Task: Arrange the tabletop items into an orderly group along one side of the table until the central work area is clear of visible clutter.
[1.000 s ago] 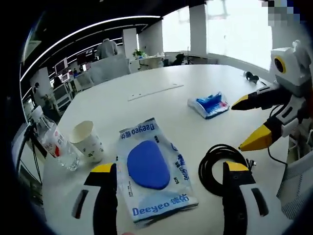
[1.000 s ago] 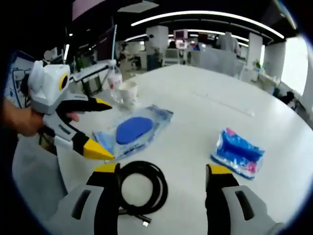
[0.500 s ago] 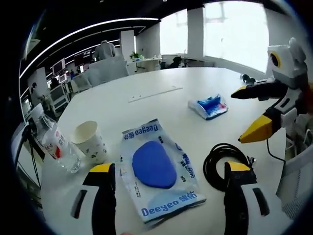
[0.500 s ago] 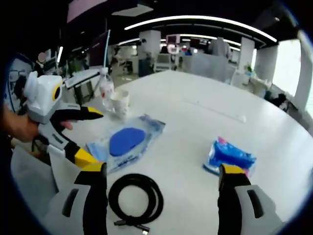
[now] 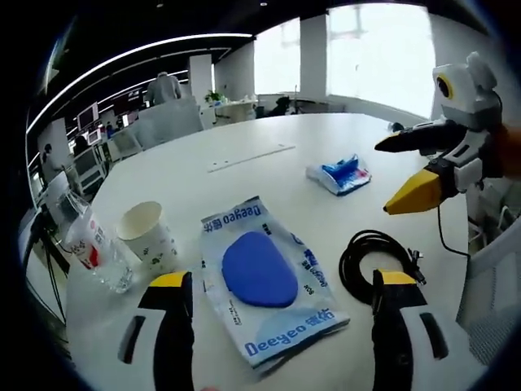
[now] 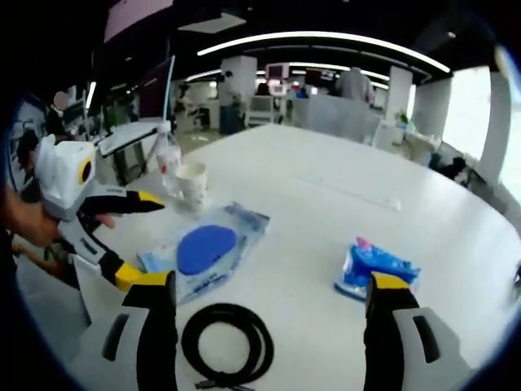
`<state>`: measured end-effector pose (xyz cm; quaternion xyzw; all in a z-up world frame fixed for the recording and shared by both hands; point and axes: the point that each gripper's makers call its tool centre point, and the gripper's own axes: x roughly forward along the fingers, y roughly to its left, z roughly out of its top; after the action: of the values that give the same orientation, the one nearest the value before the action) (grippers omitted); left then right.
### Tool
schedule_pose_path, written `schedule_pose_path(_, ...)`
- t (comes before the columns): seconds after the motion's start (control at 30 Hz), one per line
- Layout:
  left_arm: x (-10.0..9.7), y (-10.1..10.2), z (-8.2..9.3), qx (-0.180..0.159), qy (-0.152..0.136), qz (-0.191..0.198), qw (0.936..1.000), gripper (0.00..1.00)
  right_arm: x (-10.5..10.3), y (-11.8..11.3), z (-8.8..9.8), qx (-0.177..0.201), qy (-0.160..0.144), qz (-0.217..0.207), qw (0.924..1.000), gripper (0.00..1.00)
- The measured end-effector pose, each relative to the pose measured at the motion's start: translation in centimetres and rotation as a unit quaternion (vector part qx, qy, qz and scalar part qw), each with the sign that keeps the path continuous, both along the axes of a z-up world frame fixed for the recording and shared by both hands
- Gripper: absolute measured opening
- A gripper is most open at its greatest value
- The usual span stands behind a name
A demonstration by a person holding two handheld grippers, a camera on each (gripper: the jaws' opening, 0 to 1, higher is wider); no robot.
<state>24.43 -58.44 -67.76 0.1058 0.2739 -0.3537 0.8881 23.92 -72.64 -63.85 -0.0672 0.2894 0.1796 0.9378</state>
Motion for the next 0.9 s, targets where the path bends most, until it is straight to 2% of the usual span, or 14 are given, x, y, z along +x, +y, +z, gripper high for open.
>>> schedule_pose_path(0.17, 0.0, 0.2, 0.0, 0.001, 0.0, -0.006, 1.0, 0.9, 0.1, 0.0, 0.3, -0.002, -0.004, -0.002, 1.0, 0.94)
schedule_pose_path(0.37, 0.4, 0.4, -0.3, -0.002, -0.003, -0.002, 1.0, 0.89, 0.6, 0.1, 0.3, -0.014, -0.006, 0.014, 0.9998, 0.93)
schedule_pose_path(0.6, 0.8, 1.0, -0.7, -0.001, -0.004, 0.018, 0.9998, 0.88, 2.1, 0.4, 0.3, -0.024, -0.008, 0.042, 0.9988, 0.89)
schedule_pose_path(0.73, 0.8, 1.5, -0.9, 0.012, -0.01, 0.016, 0.9998, 0.88, 2.9, 0.7, 0.8, -0.011, -0.022, 0.041, 0.9989, 0.87)
schedule_pose_path(0.9, 1.1, 2.6, -1.2, 0.011, -0.011, 0.029, 0.9995, 0.88, 3.7, 1.5, 0.4, -0.025, -0.028, 0.066, 0.9971, 0.82)
